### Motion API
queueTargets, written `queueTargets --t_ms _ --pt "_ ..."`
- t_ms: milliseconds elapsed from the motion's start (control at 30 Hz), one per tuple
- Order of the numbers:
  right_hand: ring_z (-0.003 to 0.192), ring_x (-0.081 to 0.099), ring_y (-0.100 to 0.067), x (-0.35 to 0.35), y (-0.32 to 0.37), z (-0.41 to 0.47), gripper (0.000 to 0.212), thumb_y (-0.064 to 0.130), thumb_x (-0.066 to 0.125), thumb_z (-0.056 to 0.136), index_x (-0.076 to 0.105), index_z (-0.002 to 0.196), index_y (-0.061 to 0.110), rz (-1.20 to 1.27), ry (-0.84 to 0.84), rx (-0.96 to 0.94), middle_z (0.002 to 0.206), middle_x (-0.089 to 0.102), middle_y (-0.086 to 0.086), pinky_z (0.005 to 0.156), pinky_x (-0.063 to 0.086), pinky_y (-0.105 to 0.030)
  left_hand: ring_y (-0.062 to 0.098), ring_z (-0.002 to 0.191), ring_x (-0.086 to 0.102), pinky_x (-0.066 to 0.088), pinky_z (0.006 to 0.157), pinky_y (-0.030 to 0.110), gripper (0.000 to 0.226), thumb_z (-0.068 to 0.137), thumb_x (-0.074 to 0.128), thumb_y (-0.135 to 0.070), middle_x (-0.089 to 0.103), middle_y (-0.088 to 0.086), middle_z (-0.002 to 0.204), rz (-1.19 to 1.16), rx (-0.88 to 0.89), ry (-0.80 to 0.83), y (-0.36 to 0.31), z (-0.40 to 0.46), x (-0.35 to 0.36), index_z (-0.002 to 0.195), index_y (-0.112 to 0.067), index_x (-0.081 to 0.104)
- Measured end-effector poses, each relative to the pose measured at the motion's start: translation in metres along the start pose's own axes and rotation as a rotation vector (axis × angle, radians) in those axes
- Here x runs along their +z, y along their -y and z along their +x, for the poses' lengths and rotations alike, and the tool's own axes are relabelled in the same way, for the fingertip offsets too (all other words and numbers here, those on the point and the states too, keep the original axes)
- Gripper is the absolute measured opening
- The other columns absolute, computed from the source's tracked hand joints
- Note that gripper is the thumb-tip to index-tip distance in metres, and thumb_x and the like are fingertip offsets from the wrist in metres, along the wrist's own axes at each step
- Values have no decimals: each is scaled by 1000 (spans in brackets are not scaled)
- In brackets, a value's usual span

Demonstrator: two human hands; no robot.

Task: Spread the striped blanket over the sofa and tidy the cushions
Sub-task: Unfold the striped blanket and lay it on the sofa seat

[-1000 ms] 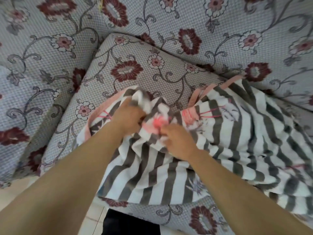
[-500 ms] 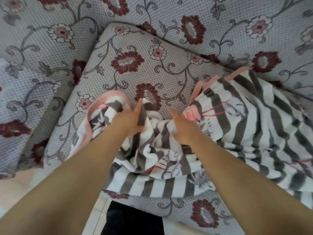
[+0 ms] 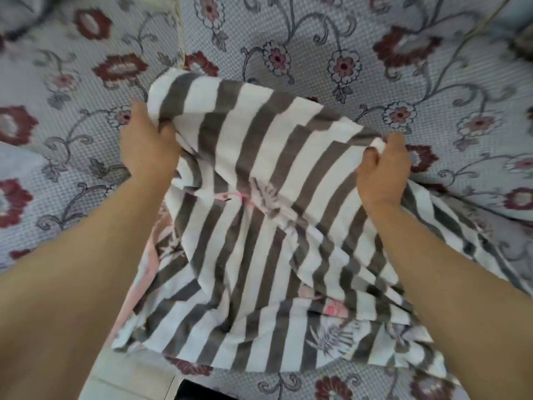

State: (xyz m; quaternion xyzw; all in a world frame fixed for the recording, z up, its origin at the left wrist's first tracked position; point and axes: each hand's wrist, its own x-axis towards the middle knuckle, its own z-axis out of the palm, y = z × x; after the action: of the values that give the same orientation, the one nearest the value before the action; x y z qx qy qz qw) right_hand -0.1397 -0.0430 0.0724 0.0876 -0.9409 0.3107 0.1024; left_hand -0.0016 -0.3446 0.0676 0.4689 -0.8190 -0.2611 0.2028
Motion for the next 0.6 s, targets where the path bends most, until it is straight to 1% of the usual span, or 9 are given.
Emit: queueTargets --t_ms 100,167,233,300,367,433,500,533,600 --pt "90 52 -34 -12 1 14 20 7 44 89 47 108 0 -84 30 -52 104 51 -19 68 34 -38 42 87 59 33 60 39 33 87 52 -22 62 24 98 86 73 39 -12 9 -11 115 -6 47" --pt "99 52 -39 -9 -10 7 28 6 52 85 49 112 -1 -264 181 -114 116 50 -24 73 40 -37 43 89 59 41 63 42 33 85 56 -22 62 23 99 197 81 194 0 -1 -7 114 -11 48" --pt "104 54 -39 1 -26 -8 28 7 54 84 52 112 4 -401 493 -139 119 52 -22 79 46 -41 42 97 59 48 74 44 38 84 58 -24 61 22 108 348 51 476 22 -20 0 119 -13 49" --pt "110 55 -36 15 -43 -29 32 9 52 87 51 119 9 -543 905 -101 124 54 -18 87 47 -39 38 106 59 50 87 44 46 81 62 -28 60 18 116 585 30 812 47 -42 7 123 -11 51" --pt "116 54 -31 26 -58 -52 36 10 49 89 51 125 12 -636 1156 -66 129 53 -14 92 46 -35 31 94 65 56 84 40 51 74 72 -27 67 13 104 789 -23 1131 67 -67 9 118 -7 55" --pt "119 53 -30 34 -67 -71 38 10 48 89 51 126 13 -628 1176 -29 131 52 -12 96 48 -36 24 71 65 58 66 30 57 69 78 -27 70 10 91 800 -192 1290 82 -86 10 116 -6 53" --pt "115 54 -32 42 -70 -83 34 10 48 87 53 120 14 -577 1085 -36 126 52 -13 92 50 -38 20 59 62 55 55 25 58 68 78 -27 67 6 79 794 -223 1277 93 -95 14 115 -8 49" --pt "111 55 -34 45 -70 -87 32 8 48 86 53 118 14 -555 1029 -60 123 51 -14 88 51 -39 20 60 61 54 58 25 55 70 75 -28 65 5 77 801 -177 1227 97 -97 16 114 -7 49" --pt "107 55 -36 51 -67 -91 33 8 51 85 52 117 14 -516 933 -121 120 48 -13 84 52 -41 27 90 63 53 78 33 51 80 62 -25 64 11 102 764 -73 1034 107 -96 28 125 -7 46"
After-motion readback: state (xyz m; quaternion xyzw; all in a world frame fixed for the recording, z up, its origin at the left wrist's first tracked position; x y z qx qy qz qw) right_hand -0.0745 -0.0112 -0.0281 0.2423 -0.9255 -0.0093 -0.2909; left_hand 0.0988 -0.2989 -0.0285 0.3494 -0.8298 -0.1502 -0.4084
